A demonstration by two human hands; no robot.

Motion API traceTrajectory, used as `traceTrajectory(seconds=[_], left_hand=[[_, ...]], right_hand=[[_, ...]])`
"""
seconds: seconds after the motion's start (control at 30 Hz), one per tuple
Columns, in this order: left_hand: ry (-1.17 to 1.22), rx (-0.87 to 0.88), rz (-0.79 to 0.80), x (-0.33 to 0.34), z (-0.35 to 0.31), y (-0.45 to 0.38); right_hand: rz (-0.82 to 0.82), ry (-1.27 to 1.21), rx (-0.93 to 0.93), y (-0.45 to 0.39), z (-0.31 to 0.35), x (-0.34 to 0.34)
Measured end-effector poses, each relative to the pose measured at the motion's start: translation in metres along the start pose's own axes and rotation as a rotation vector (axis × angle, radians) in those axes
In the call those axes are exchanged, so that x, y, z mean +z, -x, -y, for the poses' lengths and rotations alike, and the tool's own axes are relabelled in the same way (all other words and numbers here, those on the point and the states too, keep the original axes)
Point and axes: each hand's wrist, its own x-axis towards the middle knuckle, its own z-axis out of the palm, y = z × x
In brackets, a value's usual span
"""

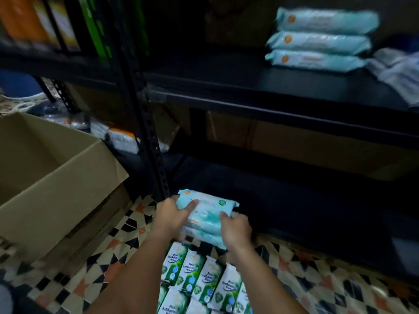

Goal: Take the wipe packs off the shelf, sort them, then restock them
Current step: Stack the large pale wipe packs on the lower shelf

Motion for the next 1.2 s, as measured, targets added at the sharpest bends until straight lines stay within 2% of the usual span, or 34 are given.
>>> traceTrajectory(seconds=[0.17,0.53,0.63,0.83,0.97,1.13,1.2], left_hand=[[0.147,0.175,-0.162,-0.057,-0.068,0.035],[0.301,0.404,-0.478,-0.180,-0.219,0.081],[0.333,0.439,-0.460,-0.196,-0.248,0.074],[0.259,0.364,-0.355,-0.201,-0.286,0.016],[0.226,0.303,-0.324,-0.200,-0.294,-0.015],[0.243,0.421,-0.162,-0.208,-0.275,-0.020],[0.228,0.544,-0.244,-0.207,-0.260,-0.016]], right_hand=[[-0.043,-0.038,-0.255,0.044,0.069,-0.044],[-0.159,-0.081,-0.675,0.133,0.197,-0.127],[-0.164,-0.108,-0.723,0.130,0.227,-0.142],[-0.201,0.013,-0.670,0.087,0.268,-0.151],[-0.156,0.050,-0.625,0.061,0.286,-0.145],[-0.055,0.151,-0.644,0.051,0.288,-0.150],[-0.024,0.164,-0.726,0.056,0.278,-0.149]])
